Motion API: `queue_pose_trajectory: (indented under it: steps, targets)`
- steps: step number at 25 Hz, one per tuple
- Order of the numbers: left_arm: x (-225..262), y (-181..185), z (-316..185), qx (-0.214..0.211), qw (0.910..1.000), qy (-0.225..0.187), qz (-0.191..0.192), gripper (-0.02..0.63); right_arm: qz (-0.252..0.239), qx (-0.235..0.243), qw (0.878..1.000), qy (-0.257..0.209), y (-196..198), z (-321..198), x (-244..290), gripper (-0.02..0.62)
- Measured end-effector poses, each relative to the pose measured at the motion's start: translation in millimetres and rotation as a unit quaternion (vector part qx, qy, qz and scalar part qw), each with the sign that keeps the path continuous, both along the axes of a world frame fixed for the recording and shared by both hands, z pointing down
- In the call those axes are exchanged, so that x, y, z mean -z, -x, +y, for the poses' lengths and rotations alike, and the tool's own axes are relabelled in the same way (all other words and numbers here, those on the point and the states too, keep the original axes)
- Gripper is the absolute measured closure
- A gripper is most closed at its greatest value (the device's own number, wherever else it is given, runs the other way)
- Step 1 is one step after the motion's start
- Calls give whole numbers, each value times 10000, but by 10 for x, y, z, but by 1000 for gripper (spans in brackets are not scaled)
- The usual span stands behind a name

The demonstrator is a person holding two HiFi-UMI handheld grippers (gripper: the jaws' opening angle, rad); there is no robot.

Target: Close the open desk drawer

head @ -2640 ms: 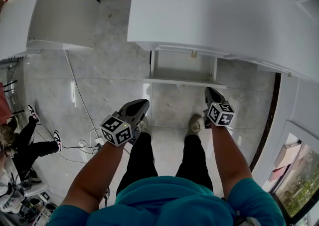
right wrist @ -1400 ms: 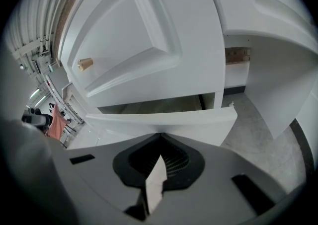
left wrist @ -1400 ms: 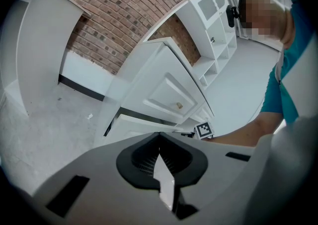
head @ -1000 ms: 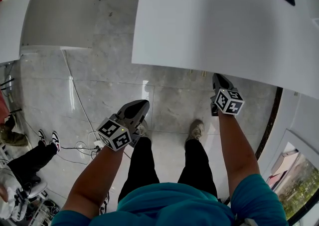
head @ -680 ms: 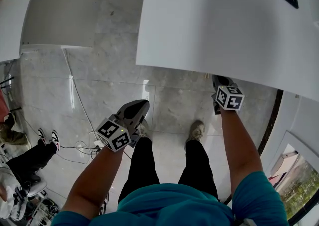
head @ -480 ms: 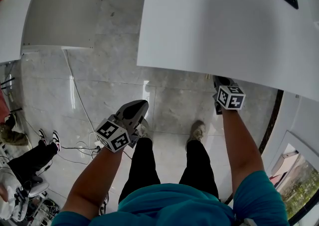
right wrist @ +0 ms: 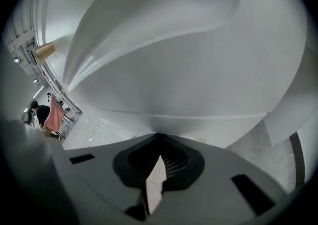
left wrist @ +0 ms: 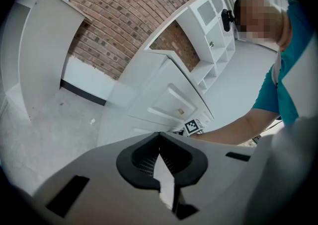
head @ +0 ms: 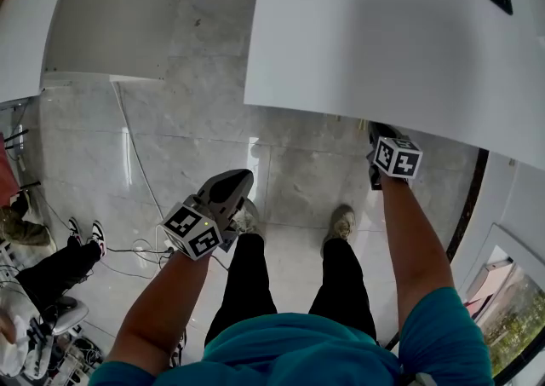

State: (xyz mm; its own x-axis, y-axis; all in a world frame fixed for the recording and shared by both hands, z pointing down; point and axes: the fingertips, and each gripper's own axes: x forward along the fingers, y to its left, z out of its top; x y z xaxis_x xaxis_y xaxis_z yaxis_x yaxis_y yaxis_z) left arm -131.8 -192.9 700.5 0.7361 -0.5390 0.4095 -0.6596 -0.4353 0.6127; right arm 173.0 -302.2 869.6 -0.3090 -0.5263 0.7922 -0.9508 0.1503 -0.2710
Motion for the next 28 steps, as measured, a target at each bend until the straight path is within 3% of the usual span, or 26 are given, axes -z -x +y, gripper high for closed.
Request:
queue_pose_trajectory:
  steps: [4,11,19,28]
  targets:
    - [23,16,89,59,10000,23,-11,591,134,288,9995,-54,67,106,96,574]
    - [410,-147,204,-166,9996,-216,50,591,-50,333,9990,-302,269,437,622,574]
    - [1123,-196,294,-306,9974,-654,22,591,-299,480,9962,-669,489,862,1479,574]
    - [1961,-267,474,-312,9939,-1055,83,591,-422,687,9882,-1304,431,1131,2690,574]
